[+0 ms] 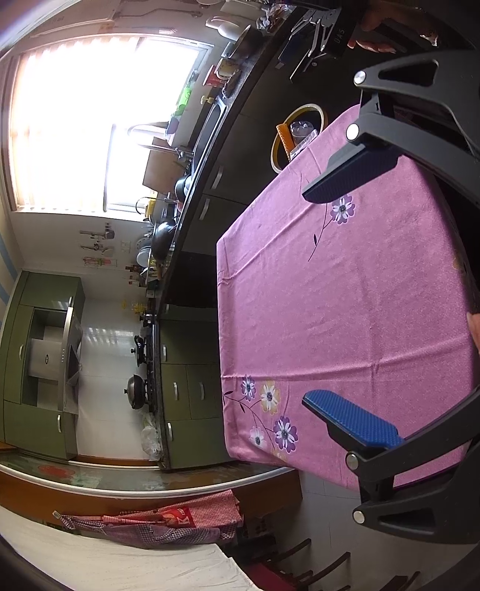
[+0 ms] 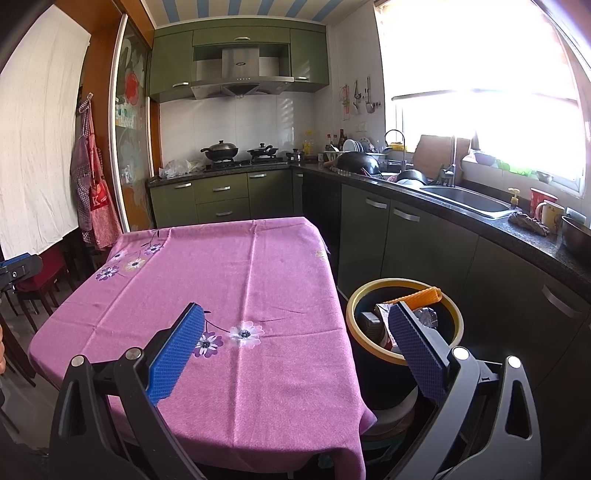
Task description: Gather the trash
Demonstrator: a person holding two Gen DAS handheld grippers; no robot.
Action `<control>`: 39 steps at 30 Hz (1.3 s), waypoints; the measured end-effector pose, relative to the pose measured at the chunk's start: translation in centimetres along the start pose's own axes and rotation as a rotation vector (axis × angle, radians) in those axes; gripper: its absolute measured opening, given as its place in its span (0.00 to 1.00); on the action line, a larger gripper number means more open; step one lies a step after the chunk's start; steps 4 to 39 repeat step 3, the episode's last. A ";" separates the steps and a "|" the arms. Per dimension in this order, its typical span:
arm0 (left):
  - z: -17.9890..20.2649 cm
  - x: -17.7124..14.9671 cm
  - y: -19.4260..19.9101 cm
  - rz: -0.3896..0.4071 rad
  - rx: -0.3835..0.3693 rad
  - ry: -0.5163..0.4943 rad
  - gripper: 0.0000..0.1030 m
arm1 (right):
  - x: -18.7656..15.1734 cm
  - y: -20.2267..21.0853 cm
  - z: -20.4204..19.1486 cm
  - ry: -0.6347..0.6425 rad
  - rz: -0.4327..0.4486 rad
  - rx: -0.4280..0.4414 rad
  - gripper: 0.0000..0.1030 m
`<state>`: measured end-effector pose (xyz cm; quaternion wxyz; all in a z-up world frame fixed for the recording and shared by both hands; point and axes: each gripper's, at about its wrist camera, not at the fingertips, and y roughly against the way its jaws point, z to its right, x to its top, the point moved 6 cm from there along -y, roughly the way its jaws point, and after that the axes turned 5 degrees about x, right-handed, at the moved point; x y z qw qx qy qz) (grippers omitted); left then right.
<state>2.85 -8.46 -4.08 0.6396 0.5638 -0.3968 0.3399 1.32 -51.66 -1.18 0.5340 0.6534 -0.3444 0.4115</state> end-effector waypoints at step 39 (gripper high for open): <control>-0.6 0.0 -2.2 -0.039 0.013 -0.008 0.93 | 0.1 -1.6 -0.2 0.019 -0.010 -0.005 0.95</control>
